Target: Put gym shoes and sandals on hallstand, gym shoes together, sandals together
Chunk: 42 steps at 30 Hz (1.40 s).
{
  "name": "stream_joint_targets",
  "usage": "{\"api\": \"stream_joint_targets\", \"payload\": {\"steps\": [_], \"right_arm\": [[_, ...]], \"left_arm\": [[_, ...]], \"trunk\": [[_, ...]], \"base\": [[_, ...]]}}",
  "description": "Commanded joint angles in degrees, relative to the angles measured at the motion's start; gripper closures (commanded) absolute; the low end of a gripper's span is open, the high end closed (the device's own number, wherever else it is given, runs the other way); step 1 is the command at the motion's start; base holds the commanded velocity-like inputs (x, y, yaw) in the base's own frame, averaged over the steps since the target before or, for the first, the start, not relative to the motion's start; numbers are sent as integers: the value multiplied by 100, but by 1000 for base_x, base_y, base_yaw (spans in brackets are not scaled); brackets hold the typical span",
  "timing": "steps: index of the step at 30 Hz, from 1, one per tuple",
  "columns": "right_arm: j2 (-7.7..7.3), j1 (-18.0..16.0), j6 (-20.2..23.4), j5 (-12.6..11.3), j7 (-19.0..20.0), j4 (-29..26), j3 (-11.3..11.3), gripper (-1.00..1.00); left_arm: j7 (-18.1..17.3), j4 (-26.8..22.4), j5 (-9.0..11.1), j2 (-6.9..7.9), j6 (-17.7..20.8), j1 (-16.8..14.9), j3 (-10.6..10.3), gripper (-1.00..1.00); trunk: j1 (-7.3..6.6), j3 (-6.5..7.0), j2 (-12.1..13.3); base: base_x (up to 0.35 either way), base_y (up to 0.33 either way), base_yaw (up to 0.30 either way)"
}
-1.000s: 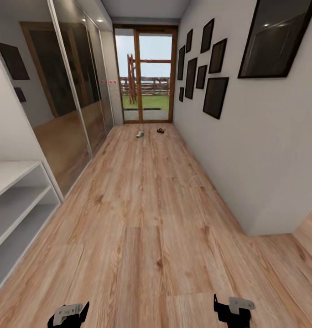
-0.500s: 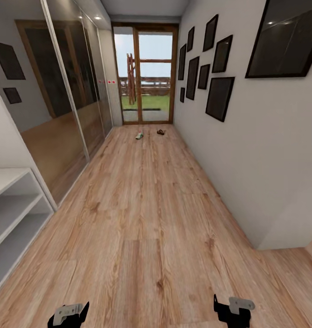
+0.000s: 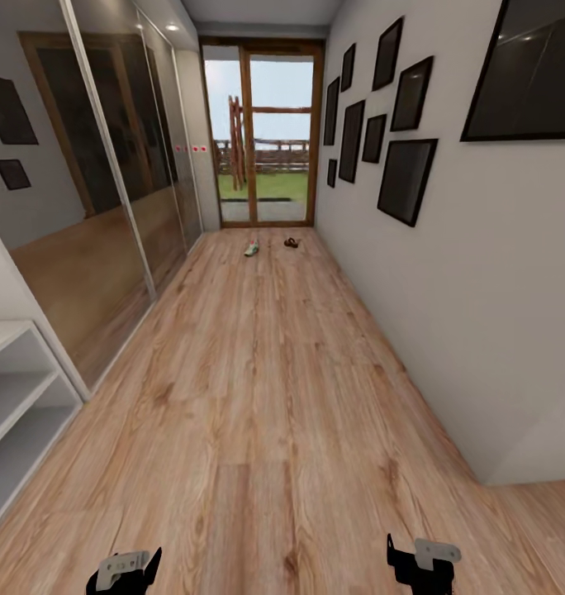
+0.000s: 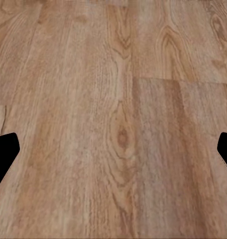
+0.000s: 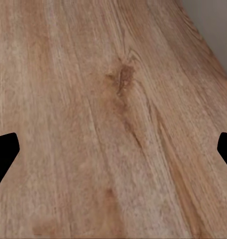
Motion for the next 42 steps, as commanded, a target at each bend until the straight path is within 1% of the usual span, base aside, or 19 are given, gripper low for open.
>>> {"api": "stream_joint_targets", "payload": {"steps": [1, 42], "right_arm": [[2, -4, -14, 53, -18, 6, -33, -100], [2, -4, -13, 59, -12, 6, -31, -100]], "left_arm": [[-33, 4, -53, -4, -24, -6, 49, -100], [-33, 4, -53, -4, -24, -6, 49, -100]], "trunk": [[3, -5, -2], [3, -5, -2]], "base": [[339, 0, 0], [339, 0, 0]]}}
